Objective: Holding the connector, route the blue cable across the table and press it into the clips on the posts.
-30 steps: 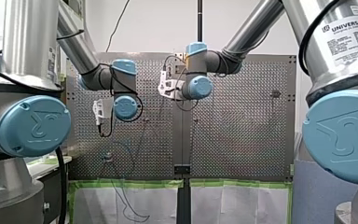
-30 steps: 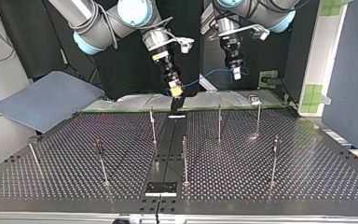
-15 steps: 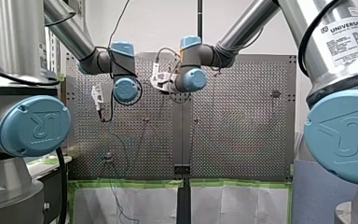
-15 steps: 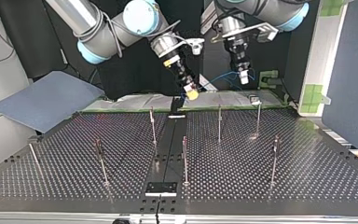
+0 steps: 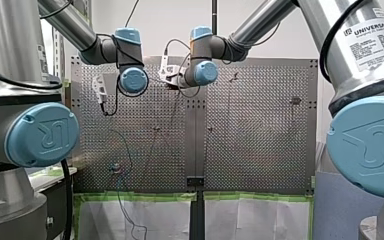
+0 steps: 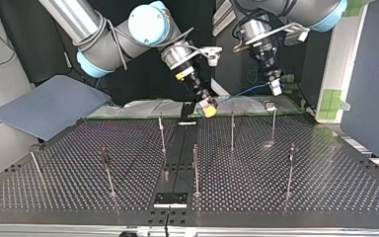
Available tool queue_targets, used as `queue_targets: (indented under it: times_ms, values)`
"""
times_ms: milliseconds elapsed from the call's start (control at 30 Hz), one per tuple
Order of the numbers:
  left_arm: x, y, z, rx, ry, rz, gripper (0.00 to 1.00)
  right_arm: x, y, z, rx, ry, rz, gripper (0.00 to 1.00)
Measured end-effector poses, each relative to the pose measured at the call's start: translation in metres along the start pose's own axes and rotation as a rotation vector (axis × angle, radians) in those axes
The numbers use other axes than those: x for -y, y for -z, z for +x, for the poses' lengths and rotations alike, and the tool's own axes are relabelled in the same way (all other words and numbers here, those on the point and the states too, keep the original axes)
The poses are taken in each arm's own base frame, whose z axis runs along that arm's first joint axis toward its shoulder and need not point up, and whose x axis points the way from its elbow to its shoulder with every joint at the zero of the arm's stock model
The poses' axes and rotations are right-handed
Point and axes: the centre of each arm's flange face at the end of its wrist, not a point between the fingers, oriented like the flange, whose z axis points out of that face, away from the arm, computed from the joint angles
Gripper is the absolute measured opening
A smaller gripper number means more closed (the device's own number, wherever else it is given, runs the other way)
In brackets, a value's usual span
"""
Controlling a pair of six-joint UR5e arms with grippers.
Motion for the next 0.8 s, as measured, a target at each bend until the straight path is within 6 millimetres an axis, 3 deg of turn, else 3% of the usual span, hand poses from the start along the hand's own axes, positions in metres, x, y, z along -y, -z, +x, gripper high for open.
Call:
queue_targets:
  times_ms: [333, 800]
  values:
    - [0.008, -0.025, -0.002, 0.008, 0.005, 0.022, 0.02, 0.003, -0.015, 0.03, -0.036, -0.012, 0.011, 0.0]
    - [0.001, -0.07, -0.025, 0.054, 0.022, -0.004, 0.02, -0.003, -0.046, 0.047, -0.062, -0.02, 0.01, 0.0]
